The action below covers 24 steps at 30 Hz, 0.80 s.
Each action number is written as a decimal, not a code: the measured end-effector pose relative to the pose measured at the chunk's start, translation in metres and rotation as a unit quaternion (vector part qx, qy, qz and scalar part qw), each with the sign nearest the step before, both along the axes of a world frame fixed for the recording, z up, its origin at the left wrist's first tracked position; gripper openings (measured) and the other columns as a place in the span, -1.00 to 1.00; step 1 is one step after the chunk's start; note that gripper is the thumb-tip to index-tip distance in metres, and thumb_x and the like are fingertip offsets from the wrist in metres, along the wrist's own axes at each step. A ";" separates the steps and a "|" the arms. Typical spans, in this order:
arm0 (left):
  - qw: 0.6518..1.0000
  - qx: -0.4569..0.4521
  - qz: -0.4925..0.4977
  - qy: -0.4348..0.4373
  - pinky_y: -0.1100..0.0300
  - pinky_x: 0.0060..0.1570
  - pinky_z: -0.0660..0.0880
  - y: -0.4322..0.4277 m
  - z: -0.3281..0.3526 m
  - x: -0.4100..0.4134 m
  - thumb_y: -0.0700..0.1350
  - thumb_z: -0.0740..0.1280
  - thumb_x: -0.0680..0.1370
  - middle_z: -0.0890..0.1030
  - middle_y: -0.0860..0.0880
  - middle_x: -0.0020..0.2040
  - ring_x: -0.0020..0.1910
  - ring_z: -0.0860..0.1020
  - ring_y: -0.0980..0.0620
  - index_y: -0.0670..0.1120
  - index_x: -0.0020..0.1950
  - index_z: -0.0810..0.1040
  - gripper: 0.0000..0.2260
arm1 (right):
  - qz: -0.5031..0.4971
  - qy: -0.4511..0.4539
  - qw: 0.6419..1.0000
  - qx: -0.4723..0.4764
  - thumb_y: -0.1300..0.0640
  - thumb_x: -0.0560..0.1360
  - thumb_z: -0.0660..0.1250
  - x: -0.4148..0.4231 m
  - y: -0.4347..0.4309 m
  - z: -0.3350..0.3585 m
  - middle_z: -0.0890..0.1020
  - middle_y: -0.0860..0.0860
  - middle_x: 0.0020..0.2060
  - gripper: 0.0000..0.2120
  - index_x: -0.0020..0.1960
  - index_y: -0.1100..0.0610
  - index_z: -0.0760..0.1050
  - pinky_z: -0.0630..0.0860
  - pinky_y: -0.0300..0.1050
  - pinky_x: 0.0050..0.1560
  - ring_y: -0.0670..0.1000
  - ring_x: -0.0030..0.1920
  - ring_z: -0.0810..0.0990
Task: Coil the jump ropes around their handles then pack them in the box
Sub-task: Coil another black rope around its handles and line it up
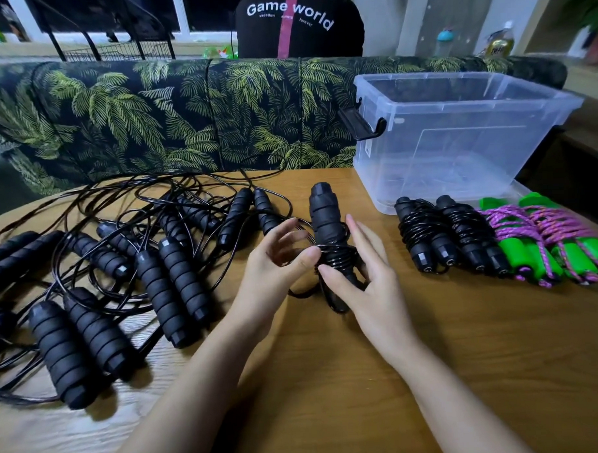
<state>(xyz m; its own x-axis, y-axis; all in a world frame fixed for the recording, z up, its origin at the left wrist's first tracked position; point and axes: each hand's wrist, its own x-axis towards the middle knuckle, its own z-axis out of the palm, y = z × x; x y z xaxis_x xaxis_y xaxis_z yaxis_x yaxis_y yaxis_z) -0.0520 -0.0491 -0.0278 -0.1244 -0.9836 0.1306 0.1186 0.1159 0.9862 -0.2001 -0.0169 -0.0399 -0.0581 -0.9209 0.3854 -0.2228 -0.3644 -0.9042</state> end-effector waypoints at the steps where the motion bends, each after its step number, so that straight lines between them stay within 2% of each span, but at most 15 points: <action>1: 1.000 0.011 -0.015 0.001 0.36 0.04 0.52 -0.001 0.000 0.001 -0.03 0.50 0.41 0.63 0.02 0.19 0.14 0.60 0.20 -0.06 0.40 0.46 -0.43 | 0.017 -0.015 1.000 0.008 0.02 0.49 0.44 0.000 0.001 0.000 0.35 -0.16 0.44 -0.34 0.52 -0.07 0.24 0.29 -0.15 0.46 -0.20 0.45 0.30; 4: 0.998 0.025 -0.057 0.009 0.34 0.07 0.52 0.000 0.003 0.003 -0.05 0.41 0.42 0.68 0.02 0.15 0.16 0.61 0.14 -0.08 0.37 0.49 -0.49 | 0.063 -0.069 0.995 0.034 -0.07 0.47 0.42 0.000 0.001 -0.001 0.39 -0.16 0.45 -0.35 0.51 -0.15 0.28 0.30 0.09 0.47 -0.12 0.46 0.34; 7: 0.998 0.014 -0.051 0.023 0.39 -0.11 0.49 0.000 0.007 0.006 -0.09 0.42 0.39 0.71 0.04 0.02 -0.04 0.63 0.21 -0.11 0.28 0.55 -0.55 | 0.087 -0.106 0.989 0.048 -0.08 0.46 0.41 0.001 0.002 0.000 0.45 -0.11 0.43 -0.36 0.49 -0.20 0.29 0.28 0.17 0.47 -0.05 0.46 0.36; 8: 0.998 0.010 -0.049 0.026 0.39 -0.13 0.48 0.000 0.008 0.007 -0.10 0.42 0.38 0.71 0.04 0.00 -0.09 0.62 0.23 -0.13 0.28 0.56 -0.54 | 0.094 -0.118 0.987 0.052 -0.05 0.47 0.41 0.001 0.003 0.001 0.47 -0.10 0.41 -0.37 0.49 -0.18 0.29 0.30 0.17 0.46 -0.04 0.45 0.38; 10: 0.999 0.018 -0.043 0.027 0.31 -0.07 0.50 -0.002 0.008 0.010 -0.09 0.45 0.38 0.71 0.00 0.01 -0.07 0.62 0.19 -0.17 0.29 0.55 -0.51 | 0.108 -0.147 0.981 0.062 0.05 0.49 0.38 0.002 0.004 0.004 0.51 -0.10 0.38 -0.41 0.47 -0.15 0.29 0.34 0.14 0.44 -0.04 0.42 0.43; 14: 0.998 0.042 -0.027 0.040 -0.04 0.19 0.52 -0.005 0.005 0.014 -0.09 0.52 0.40 0.69 -0.13 0.10 0.13 0.63 -0.10 -0.16 0.29 0.56 -0.51 | 0.138 -0.194 0.967 0.089 0.13 0.54 0.31 0.001 0.005 0.008 0.55 -0.05 0.34 -0.45 0.49 -0.08 0.26 0.42 0.00 0.38 -0.01 0.38 0.48; 17: 0.997 0.054 -0.012 0.054 -0.08 0.20 0.50 -0.005 0.007 0.014 -0.10 0.56 0.36 0.71 -0.08 -0.01 0.01 0.64 -0.02 -0.09 0.15 0.61 -0.61 | 0.169 -0.228 0.953 0.110 0.16 0.56 0.26 -0.001 0.007 0.014 0.58 -0.01 0.31 -0.46 0.51 -0.05 0.24 0.53 -0.13 0.23 0.02 0.32 0.54; 19: 0.996 0.065 0.001 0.064 -0.08 0.19 0.50 -0.004 0.009 0.013 -0.10 0.58 0.33 0.69 -0.03 -0.13 -0.08 0.62 0.03 -0.08 0.08 0.60 -0.64 | 0.182 -0.245 0.944 0.124 0.15 0.52 0.23 -0.002 0.007 0.015 0.61 -0.01 0.27 -0.45 0.50 -0.05 0.26 0.56 -0.15 0.17 0.02 0.28 0.57; 21: 0.996 0.066 0.016 0.066 -0.01 0.10 0.52 -0.003 0.009 0.011 -0.10 0.60 0.30 0.67 -0.01 -0.18 -0.12 0.60 0.04 -0.08 0.05 0.60 -0.62 | 0.173 -0.232 0.950 0.117 0.10 0.55 0.24 -0.001 0.007 0.015 0.59 -0.04 0.29 -0.49 0.49 -0.06 0.28 0.52 -0.10 0.27 0.00 0.32 0.54; 23: 0.995 0.056 0.041 0.068 0.22 -0.08 0.53 -0.002 0.009 0.009 -0.08 0.62 0.26 0.64 0.05 -0.26 -0.22 0.59 0.14 -0.08 0.03 0.58 -0.59 | 0.110 -0.146 0.982 0.054 0.06 0.61 0.26 0.001 0.007 0.011 0.49 -0.09 0.40 -0.54 0.49 -0.06 0.31 0.37 -0.09 0.42 -0.08 0.42 0.42; 24: 0.995 0.046 0.054 0.064 0.31 -0.18 0.50 -0.001 0.007 0.007 -0.08 0.58 0.26 0.63 0.09 -0.30 -0.27 0.58 0.19 -0.08 0.03 0.58 -0.60 | 0.070 -0.081 0.994 0.014 0.06 0.60 0.25 0.002 0.007 0.008 0.42 -0.13 0.44 -0.55 0.48 -0.05 0.31 0.29 -0.14 0.46 -0.15 0.46 0.34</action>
<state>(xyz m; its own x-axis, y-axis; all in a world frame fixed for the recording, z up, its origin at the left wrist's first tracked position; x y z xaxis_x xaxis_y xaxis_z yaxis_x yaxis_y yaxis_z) -0.0454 -0.0504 -0.0208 -0.0061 -0.9989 0.0464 0.2354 0.0436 0.9709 -0.1979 -0.0100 -0.0314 0.0129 -0.9347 0.3551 -0.0214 -0.3554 -0.9345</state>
